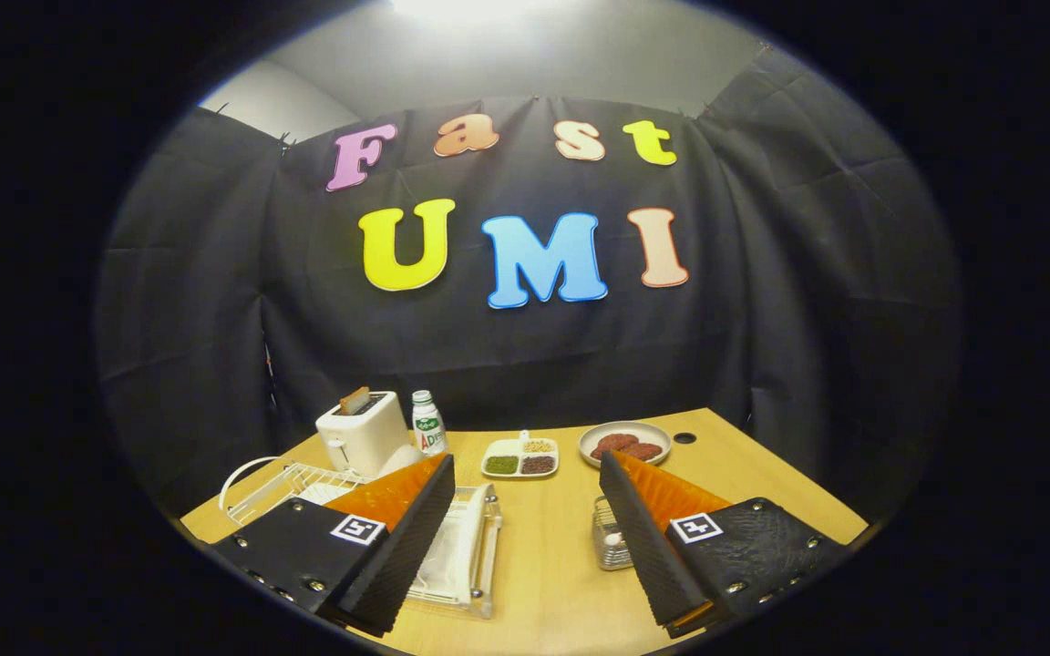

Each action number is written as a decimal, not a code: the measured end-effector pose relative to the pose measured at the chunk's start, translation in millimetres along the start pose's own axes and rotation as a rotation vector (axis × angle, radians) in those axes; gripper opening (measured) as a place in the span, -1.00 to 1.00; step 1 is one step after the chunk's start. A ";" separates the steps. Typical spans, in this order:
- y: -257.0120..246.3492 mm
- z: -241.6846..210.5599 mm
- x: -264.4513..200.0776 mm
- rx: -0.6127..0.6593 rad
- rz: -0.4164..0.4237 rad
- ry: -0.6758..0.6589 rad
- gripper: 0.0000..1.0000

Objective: Take the plate from the dish rack, then take the spoon from the basket and place it into the plate.

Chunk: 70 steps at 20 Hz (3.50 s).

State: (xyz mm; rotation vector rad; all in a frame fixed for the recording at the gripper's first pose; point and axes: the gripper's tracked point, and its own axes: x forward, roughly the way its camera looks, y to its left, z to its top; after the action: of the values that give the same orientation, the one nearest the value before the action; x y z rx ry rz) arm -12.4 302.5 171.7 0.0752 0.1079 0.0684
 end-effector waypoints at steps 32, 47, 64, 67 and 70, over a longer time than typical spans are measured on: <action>96.4 -91.5 107.6 -0.016 -0.243 0.504 -0.54; 136.8 -52.3 113.1 -0.463 -0.345 0.438 -0.54; 78.5 -6.3 -11.6 -0.432 -0.490 0.369 -0.55; 73.5 -25.0 -45.2 -0.439 -0.470 0.408 -0.55; 73.6 -42.8 -72.7 -0.437 -0.430 0.435 -0.55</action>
State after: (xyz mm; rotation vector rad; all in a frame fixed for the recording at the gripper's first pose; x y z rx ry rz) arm -94.0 373.6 142.6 -0.4024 0.5377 -0.3232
